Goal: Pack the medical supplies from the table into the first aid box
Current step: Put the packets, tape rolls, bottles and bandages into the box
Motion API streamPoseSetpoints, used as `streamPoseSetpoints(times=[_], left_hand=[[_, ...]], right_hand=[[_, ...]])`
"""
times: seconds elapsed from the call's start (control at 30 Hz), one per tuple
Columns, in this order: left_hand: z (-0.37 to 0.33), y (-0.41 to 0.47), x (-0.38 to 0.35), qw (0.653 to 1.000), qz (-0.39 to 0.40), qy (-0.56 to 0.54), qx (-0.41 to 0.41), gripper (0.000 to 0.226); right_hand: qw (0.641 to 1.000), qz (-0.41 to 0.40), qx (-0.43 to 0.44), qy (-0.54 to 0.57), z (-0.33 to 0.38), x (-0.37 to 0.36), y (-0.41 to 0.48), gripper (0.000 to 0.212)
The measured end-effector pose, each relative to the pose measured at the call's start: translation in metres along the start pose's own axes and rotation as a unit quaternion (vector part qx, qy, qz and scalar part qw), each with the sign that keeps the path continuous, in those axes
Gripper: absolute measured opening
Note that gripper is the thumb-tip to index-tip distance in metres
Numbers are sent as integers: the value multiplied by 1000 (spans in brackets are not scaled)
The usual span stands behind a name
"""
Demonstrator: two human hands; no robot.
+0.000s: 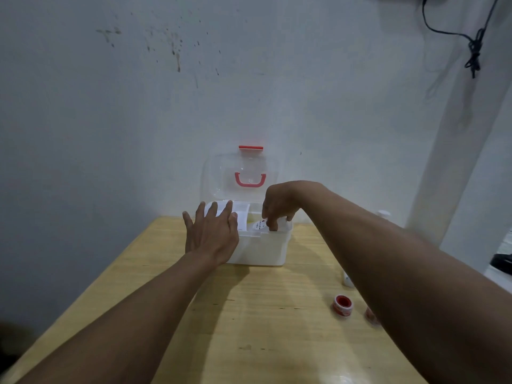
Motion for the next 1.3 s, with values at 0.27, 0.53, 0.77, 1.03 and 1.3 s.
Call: streamPoseSetpoints(times=[0.27, 0.53, 0.77, 1.03, 1.3], left_hand=[[1, 2, -2, 1000, -5, -4, 0, 54], [2, 3, -3, 1000, -1, -5, 0, 52], [1, 3, -2, 1000, 0, -8, 2, 53], [1, 4, 0, 1000, 9, -22, 9, 54], [9, 8, 3, 999, 19, -38, 35, 56]], right_hand=[[999, 28, -28, 8, 0, 14, -11, 42], [999, 0, -15, -47, 3, -4, -7, 52], [998, -41, 33, -43, 0, -11, -22, 42], [982, -175, 49, 41, 9, -17, -30, 46], [987, -123, 28, 100, 19, -38, -22, 74]])
Point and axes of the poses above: each hand's wrist, its own y-axis towards the middle knuckle, its own x-axis out of the back of the hand, z = x × y, the point moved 1 cm from there along y, towards the middle knuckle, and after that the axes turned 6 degrees about -z, right-handed, at the moved point
